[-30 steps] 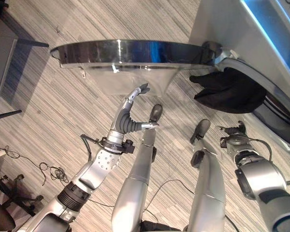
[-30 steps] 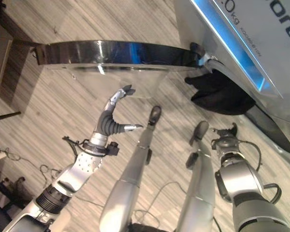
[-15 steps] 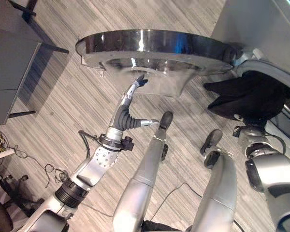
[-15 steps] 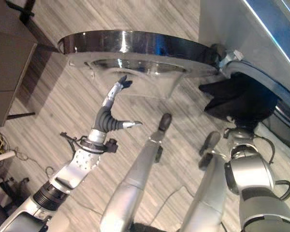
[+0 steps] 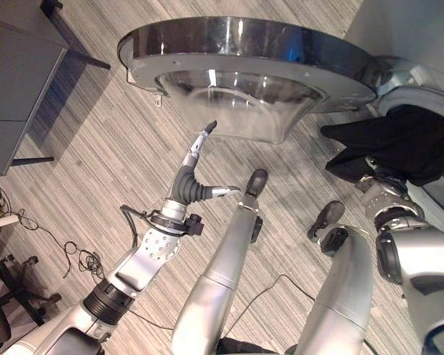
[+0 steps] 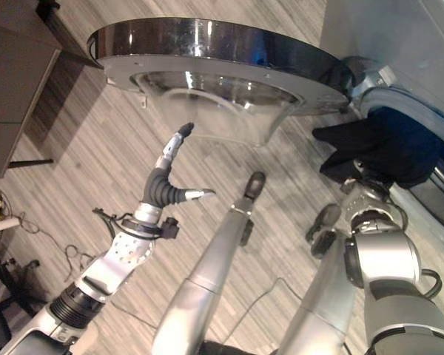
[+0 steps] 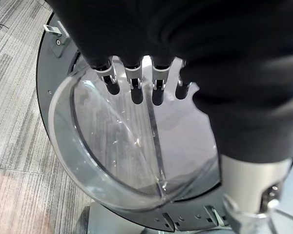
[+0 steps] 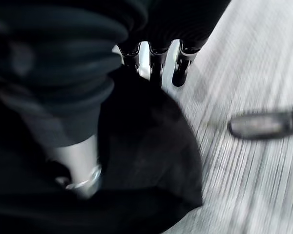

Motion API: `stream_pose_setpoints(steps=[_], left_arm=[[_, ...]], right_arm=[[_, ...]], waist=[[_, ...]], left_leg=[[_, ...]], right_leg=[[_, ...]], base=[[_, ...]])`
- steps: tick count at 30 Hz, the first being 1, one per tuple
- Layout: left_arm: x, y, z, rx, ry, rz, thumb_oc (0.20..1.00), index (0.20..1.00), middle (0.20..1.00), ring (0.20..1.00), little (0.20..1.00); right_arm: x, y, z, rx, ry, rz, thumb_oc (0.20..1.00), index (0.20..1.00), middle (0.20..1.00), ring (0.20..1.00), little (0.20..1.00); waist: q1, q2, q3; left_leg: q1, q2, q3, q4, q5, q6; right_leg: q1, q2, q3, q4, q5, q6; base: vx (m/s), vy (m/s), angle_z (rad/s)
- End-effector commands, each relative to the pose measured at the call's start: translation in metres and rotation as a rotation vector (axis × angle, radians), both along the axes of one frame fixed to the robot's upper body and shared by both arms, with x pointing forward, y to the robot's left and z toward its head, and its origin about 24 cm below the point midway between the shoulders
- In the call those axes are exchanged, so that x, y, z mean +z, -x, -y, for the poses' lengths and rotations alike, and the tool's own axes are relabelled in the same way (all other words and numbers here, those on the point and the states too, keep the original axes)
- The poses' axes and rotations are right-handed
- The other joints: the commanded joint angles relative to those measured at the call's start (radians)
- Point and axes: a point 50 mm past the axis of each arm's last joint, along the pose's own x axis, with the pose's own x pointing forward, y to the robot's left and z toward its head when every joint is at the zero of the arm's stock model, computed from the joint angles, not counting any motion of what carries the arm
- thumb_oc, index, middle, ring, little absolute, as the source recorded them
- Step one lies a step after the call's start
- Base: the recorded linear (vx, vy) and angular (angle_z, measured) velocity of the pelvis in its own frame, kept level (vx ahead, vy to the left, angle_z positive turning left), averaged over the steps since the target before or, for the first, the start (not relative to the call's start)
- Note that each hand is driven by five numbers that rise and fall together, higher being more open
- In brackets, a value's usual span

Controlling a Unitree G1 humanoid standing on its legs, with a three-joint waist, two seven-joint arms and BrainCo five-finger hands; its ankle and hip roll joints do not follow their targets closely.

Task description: Grab the laundry basket,head to the washer,open it,put in the laundry and shut it.

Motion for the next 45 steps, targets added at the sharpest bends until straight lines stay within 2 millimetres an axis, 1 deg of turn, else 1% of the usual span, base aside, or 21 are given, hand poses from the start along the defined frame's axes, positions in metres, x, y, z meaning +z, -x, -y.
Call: stream_pose_setpoints(steps=[1, 3, 6, 9, 11, 12, 13, 16, 19, 20, 21, 23, 25, 27, 28, 29, 34, 39, 42, 43, 45], left_arm=[[0.02, 0.011, 0.0, -0.052, 0.064, 0.1, 1.0, 1.0, 1.0, 1.0, 1.0], [0.024, 0.01, -0.001, -0.047, 0.057, 0.127, 1.0, 1.0, 1.0, 1.0, 1.0], [0.025, 0.01, -0.002, -0.042, 0.052, 0.134, 1.0, 1.0, 1.0, 1.0, 1.0], [0.027, 0.01, -0.002, -0.041, 0.051, 0.143, 1.0, 1.0, 1.0, 1.0, 1.0], [0.028, 0.009, -0.003, -0.04, 0.049, 0.149, 1.0, 1.0, 1.0, 1.0, 1.0], [0.029, 0.011, -0.004, -0.035, 0.054, 0.156, 1.0, 1.0, 1.0, 1.0, 1.0], [0.028, 0.011, -0.005, -0.028, 0.054, 0.158, 1.0, 1.0, 1.0, 1.0, 1.0], [0.024, 0.013, -0.01, 0.001, 0.056, 0.148, 1.0, 1.0, 1.0, 1.0, 1.0], [0.022, 0.013, -0.014, 0.019, 0.059, 0.137, 1.0, 1.0, 1.0, 1.0, 1.0], [0.022, 0.013, -0.014, 0.018, 0.059, 0.137, 1.0, 1.0, 1.0, 1.0, 1.0], [0.022, 0.012, -0.018, 0.038, 0.06, 0.138, 1.0, 1.0, 1.0, 1.0, 1.0], [0.022, 0.012, -0.019, 0.043, 0.058, 0.139, 1.0, 1.0, 1.0, 1.0, 1.0], [0.022, 0.012, -0.025, 0.07, 0.06, 0.145, 1.0, 1.0, 1.0, 1.0, 1.0], [0.023, 0.013, -0.026, 0.07, 0.063, 0.146, 1.0, 1.0, 1.0, 1.0, 1.0], [0.021, 0.016, -0.027, 0.058, 0.057, 0.133, 1.0, 1.0, 1.0, 1.0, 1.0], [0.02, 0.017, -0.027, 0.052, 0.057, 0.129, 1.0, 1.0, 1.0, 1.0, 1.0], [0.016, 0.019, -0.026, 0.028, 0.052, 0.101, 1.0, 1.0, 1.0, 1.0, 1.0], [0.014, 0.019, -0.029, 0.038, 0.049, 0.088, 1.0, 1.0, 1.0, 1.0, 1.0], [0.018, 0.017, -0.035, 0.069, 0.063, 0.104, 1.0, 1.0, 1.0, 1.0, 1.0], [0.017, 0.018, -0.035, 0.071, 0.061, 0.103, 1.0, 1.0, 1.0, 1.0, 1.0], [0.02, 0.018, -0.036, 0.081, 0.075, 0.117, 1.0, 1.0, 1.0, 1.0, 1.0]], right_arm=[[0.079, -0.016, 0.005, -0.025, 0.038, 0.391, 0.2, 0.2, 0.2, 0.2, 0.2], [0.108, -0.027, -0.02, 0.036, 0.008, 0.576, 0.2, 0.2, 0.2, 0.2, 0.2], [0.129, -0.03, -0.04, 0.063, -0.031, 0.731, 0.2, 0.2, 0.2, 0.2, 0.2], [0.162, -0.027, -0.05, 0.068, -0.067, 0.921, 0.2, 0.2, 0.2, 0.2, 0.2], [0.169, -0.024, -0.05, 0.055, -0.076, 0.966, 0.2, 0.2, 0.2, 0.2, 0.2], [0.19, -0.015, -0.051, 0.045, -0.072, 1.093, 0.2, 0.2, 0.2, 0.2, 0.2], [0.2, -0.008, -0.05, 0.03, -0.066, 1.16, 0.2, 0.2, 0.2, 0.2, 0.2], [0.214, 0.022, -0.032, -0.118, -0.046, 1.325, 0.2, 0.2, 0.2, 0.2, 0.2], [0.209, 0.041, -0.007, -0.277, -0.02, 1.329, 0.2, 0.2, 0.2, 0.2, 0.2], [0.209, 0.041, -0.007, -0.28, -0.018, 1.327, 0.2, 0.2, 0.2, 0.2, 0.2], [0.204, 0.051, 0.013, -0.381, -0.005, 1.293, 0.2, 0.2, 0.2, 0.2, 0.2], [0.206, 0.058, 0.026, -0.438, 0.002, 1.285, 0.2, 0.2, 0.2, 0.2, 0.2], [0.221, 0.084, 0.05, -0.544, 0.053, 1.335, 0.2, 0.2, 0.2, 0.2, 0.2], [0.23, 0.094, 0.054, -0.575, 0.074, 1.374, 0.2, 0.2, 0.2, 0.2, 0.2], [0.258, 0.121, 0.06, -0.637, 0.155, 1.466, 0.2, 0.2, 0.2, 0.2, 0.2], [0.267, 0.129, 0.058, -0.645, 0.174, 1.506, 0.2, 0.2, 0.2, 0.2, 0.2], [0.293, 0.151, 0.052, -0.658, 0.292, 1.58, 0.2, 0.2, 0.2, 0.2, 0.2], [0.288, 0.154, 0.062, -0.694, 0.363, 1.489, 0.2, 0.2, 0.2, 0.2, 0.2], [0.261, 0.14, 0.068, -0.665, 0.381, 1.371, 0.2, 0.2, 0.2, 0.2, 0.2], [0.26, 0.14, 0.068, -0.663, 0.378, 1.37, 0.2, 0.2, 0.2, 0.2, 0.2], [0.232, 0.129, 0.069, -0.645, 0.371, 1.292, 0.2, 0.2, 0.2, 0.2, 0.2]], waist=[[-0.004, 0.101, 0.005], [-0.001, 0.092, 0.0], [-0.006, 0.085, -0.002], [-0.004, 0.083, -0.004], [-0.005, 0.084, -0.003], [-0.006, 0.082, -0.005], [-0.009, 0.082, -0.006], [-0.029, 0.08, -0.007], [-0.045, 0.08, -0.006], [-0.044, 0.08, -0.007], [-0.054, 0.082, -0.007], [-0.054, 0.085, -0.01], [-0.064, 0.086, -0.017], [-0.065, 0.088, -0.023], [-0.064, 0.085, -0.037], [-0.062, 0.084, -0.042], [-0.073, 0.079, -0.055], [-0.094, 0.068, -0.051], [-0.117, 0.051, -0.031], [-0.117, 0.049, -0.032], [-0.133, 0.038, -0.019]], left_leg=[[0.068, 0.014, 0.059, -0.043, -0.104, 0.075], [0.094, 0.017, 0.051, -0.091, -0.087, 0.07], [0.123, 0.019, 0.046, -0.142, -0.071, 0.067], [0.148, 0.021, 0.039, -0.199, -0.048, 0.063], [0.158, 0.021, 0.032, -0.22, -0.038, 0.063], [0.17, 0.022, 0.027, -0.248, -0.028, 0.06], [0.177, 0.022, 0.026, -0.264, -0.022, 0.058], [0.212, 0.023, 0.02, -0.316, -0.004, 0.053], [0.232, 0.023, 0.018, -0.348, 0.008, 0.048], [0.233, 0.023, 0.017, -0.349, 0.009, 0.048], [0.237, 0.022, 0.016, -0.363, 0.013, 0.045], [0.241, 0.021, 0.014, -0.375, 0.019, 0.042], [0.245, 0.023, 0.011, -0.401, 0.028, 0.038], [0.246, 0.025, 0.011, -0.411, 0.033, 0.036], [0.252, 0.027, 0.008, -0.425, 0.039, 0.033], [0.253, 0.03, 0.007, -0.427, 0.04, 0.032], [0.265, 0.033, 0.007, -0.425, 0.038, 0.027], [0.271, 0.036, 0.015, -0.413, 0.029, 0.023], [0.279, 0.047, 0.024, -0.407, 0.019, 0.027], [0.28, 0.048, 0.025, -0.407, 0.018, 0.027], [0.291, 0.056, 0.031, -0.415, 0.016, 0.032]], right_leg=[[0.131, 0.047, -0.02, -0.03, -0.089, -0.044], [0.156, 0.048, -0.033, -0.061, -0.077, -0.035], [0.181, 0.056, -0.045, -0.102, -0.06, -0.028], [0.206, 0.058, -0.063, -0.149, -0.039, -0.018], [0.214, 0.059, -0.068, -0.165, -0.029, -0.014], [0.223, 0.06, -0.073, -0.178, -0.023, -0.009], [0.23, 0.061, -0.078, -0.189, -0.02, -0.007], [0.255, 0.064, -0.082, -0.22, -0.007, -0.002], [0.271, 0.066, -0.084, -0.238, -0.005, 0.001], [0.272, 0.066, -0.085, -0.238, -0.004, 0.001], [0.274, 0.064, -0.087, -0.243, -0.003, 0.004], [0.278, 0.059, -0.091, -0.248, -0.002, 0.006], [0.276, 0.058, -0.09, -0.259, 0.0, 0.011], [0.276, 0.058, -0.089, -0.263, 0.002, 0.012], [0.275, 0.058, -0.088, -0.267, -0.001, 0.011], [0.276, 0.056, -0.087, -0.267, -0.002, 0.01], [0.283, 0.055, -0.08, -0.256, -0.013, 0.003], [0.29, 0.061, -0.073, -0.245, -0.024, -0.009], [0.293, 0.072, -0.072, -0.249, -0.015, -0.009], [0.294, 0.072, -0.071, -0.25, -0.014, -0.008], [0.302, 0.081, -0.068, -0.267, -0.002, -0.003]], base=[[0.0, -0.034, 0.0], [0.01, -0.049, 0.03], [0.0, -0.007, 0.09], [0.0, -0.001, 0.02], [0.0, -0.006, 0.02], [0.0, -0.021, 0.06], [0.0, -0.027, 0.05], [0.01, -0.011, 0.04], [0.01, -0.018, 0.07], [0.0, 0.0, 0.0], [0.0, 0.0, 0.0], [0.0, -0.016, 0.03], [0.01, -0.041, 0.06], [0.02, -0.032, 0.12], [0.04, -0.055, 0.1], [0.04, -0.064, 0.01], [0.03, -0.047, -0.01], [0.02, -0.034, 0.06], [0.01, -0.012, 0.03], [0.0, -0.008, -0.03], [0.0, -0.006, -0.11]])
